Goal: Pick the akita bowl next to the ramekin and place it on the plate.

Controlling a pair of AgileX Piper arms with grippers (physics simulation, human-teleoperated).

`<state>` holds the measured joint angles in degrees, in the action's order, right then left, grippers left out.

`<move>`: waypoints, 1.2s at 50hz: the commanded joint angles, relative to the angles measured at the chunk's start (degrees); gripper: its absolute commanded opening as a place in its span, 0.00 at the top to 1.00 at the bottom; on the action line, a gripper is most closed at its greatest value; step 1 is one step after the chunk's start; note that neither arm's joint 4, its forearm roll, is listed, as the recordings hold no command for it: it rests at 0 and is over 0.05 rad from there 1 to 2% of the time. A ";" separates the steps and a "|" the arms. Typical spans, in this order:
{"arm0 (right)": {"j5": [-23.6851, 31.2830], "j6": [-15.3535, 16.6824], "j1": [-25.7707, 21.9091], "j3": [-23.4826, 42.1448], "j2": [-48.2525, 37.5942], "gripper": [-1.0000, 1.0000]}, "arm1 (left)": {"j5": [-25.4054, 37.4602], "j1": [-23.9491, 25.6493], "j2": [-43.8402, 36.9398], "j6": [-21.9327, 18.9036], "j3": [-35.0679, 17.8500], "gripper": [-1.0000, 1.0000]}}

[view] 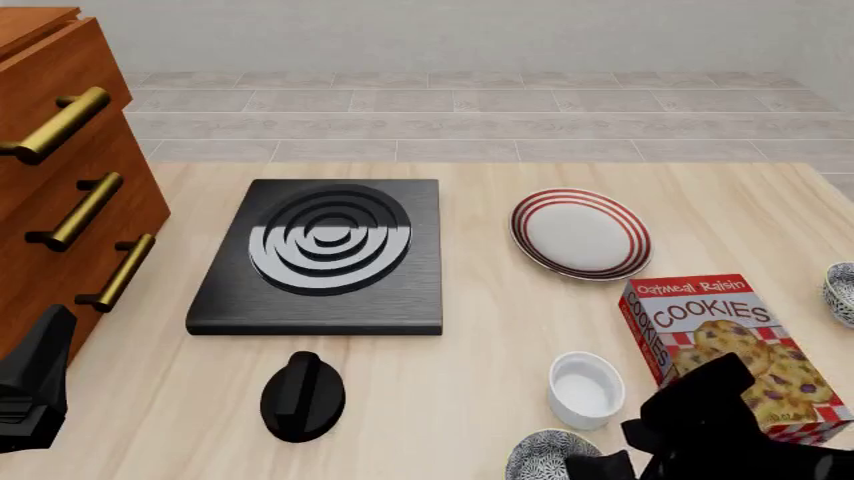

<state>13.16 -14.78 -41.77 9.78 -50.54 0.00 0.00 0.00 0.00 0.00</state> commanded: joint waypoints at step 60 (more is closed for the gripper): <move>-17.27 -1.23 -0.26 -6.89 -12.77 0.00 | 0.00 0.00 0.00 0.00 0.00 0.00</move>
<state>-1.18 -15.98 -42.16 3.82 -61.03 0.00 0.00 0.00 0.00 0.00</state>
